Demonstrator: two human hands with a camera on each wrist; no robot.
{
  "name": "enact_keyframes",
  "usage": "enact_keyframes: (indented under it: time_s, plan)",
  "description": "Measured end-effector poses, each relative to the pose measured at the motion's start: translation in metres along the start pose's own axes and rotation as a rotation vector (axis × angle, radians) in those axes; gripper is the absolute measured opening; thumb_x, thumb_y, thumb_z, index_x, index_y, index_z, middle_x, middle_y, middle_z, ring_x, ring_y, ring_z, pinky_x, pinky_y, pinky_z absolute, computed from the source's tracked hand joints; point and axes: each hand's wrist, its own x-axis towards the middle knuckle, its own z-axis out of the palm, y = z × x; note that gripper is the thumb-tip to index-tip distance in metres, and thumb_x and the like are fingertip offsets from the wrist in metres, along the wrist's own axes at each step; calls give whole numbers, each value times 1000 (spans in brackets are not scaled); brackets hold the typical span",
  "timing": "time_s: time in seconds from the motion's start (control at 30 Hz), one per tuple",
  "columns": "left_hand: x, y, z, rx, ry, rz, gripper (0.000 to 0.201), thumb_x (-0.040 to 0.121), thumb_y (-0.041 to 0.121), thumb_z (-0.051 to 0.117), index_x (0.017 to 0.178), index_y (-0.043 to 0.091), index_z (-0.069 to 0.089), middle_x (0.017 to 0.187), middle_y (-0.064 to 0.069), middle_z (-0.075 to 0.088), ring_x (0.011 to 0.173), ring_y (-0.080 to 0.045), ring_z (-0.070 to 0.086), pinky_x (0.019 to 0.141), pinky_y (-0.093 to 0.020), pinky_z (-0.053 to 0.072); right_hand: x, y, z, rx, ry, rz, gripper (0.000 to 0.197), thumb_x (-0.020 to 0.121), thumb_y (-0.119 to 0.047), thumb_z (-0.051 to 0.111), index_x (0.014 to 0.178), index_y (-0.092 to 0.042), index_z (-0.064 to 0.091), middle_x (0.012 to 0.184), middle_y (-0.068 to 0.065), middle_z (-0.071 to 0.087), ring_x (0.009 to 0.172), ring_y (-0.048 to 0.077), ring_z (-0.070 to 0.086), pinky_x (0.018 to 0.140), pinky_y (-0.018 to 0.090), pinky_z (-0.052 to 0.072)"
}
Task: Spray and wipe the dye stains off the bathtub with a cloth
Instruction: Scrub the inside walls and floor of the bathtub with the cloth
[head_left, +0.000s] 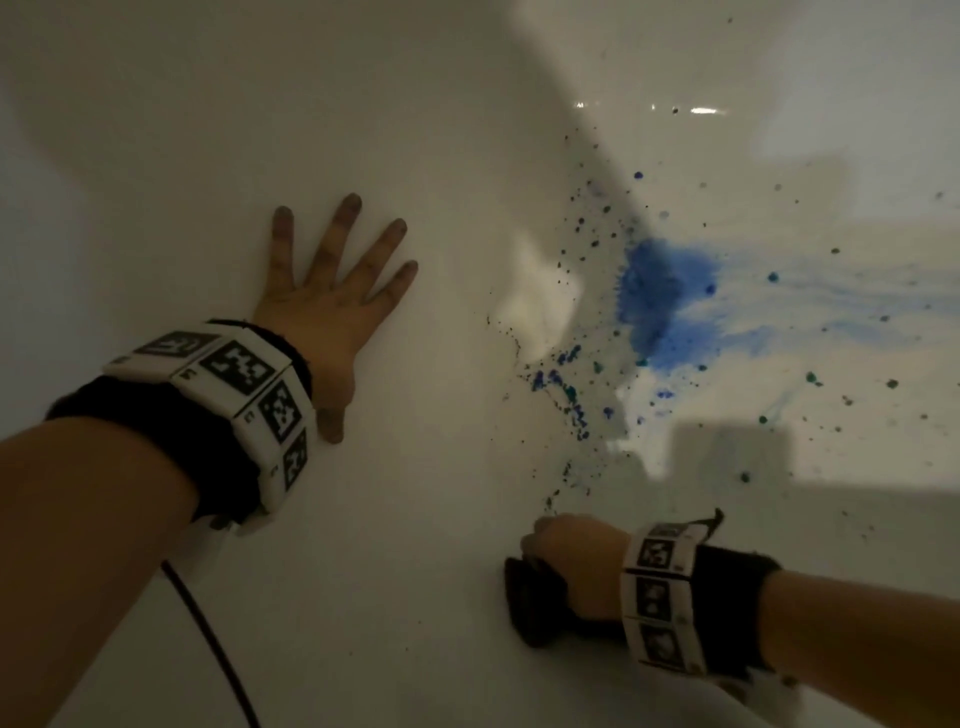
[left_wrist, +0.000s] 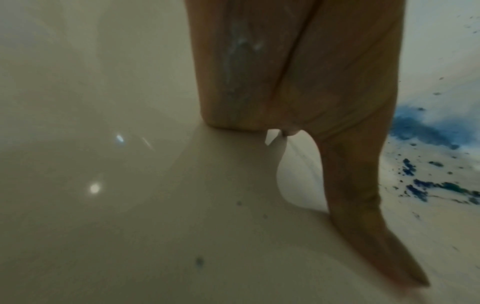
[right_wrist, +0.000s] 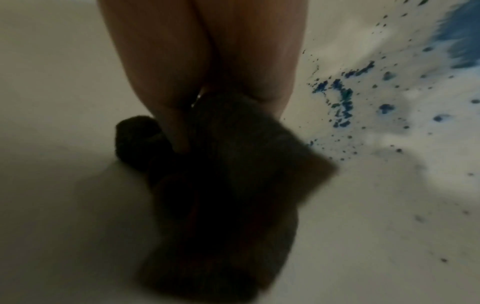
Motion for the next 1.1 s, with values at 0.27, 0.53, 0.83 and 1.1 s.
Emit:
enact_keyframes:
  time_s: [0.27, 0.53, 0.83, 1.1]
  plan:
    - [0, -1, 0, -10, -5, 7, 156, 45, 62, 80, 130, 22, -44, 122, -6, -61, 112, -34, -54, 88, -61, -27, 40, 8, -47, 89, 320, 194, 62, 86, -15, 62, 139, -9, 31, 138, 14, 33, 124, 31, 40, 100, 36, 40]
    - [-1, 1, -1, -2, 0, 5, 156, 45, 62, 80, 134, 22, -42, 124, -6, -60, 119, -37, -51, 90, -61, -25, 0, 48, -117, 330, 807, 327, 38, 86, -27, 59, 117, -6, 52, 122, 14, 49, 110, 32, 51, 89, 34, 43]
    - [-1, 1, 0, -17, -9, 20, 154, 48, 59, 80, 128, 20, -45, 121, -9, -61, 111, -37, -54, 88, -63, -28, 36, -10, -55, 318, 444, 21, 35, 87, -5, 49, 122, -8, 47, 126, 11, 45, 119, 27, 45, 95, 29, 37]
    - [4, 2, 1, 5, -6, 3, 153, 48, 60, 80, 131, 20, -44, 126, -10, -60, 111, -39, -55, 84, -65, -29, 31, 44, -164, 1096, 1224, 80, 8, 91, -20, 44, 85, -17, 46, 83, 1, 50, 83, 18, 52, 69, 22, 39]
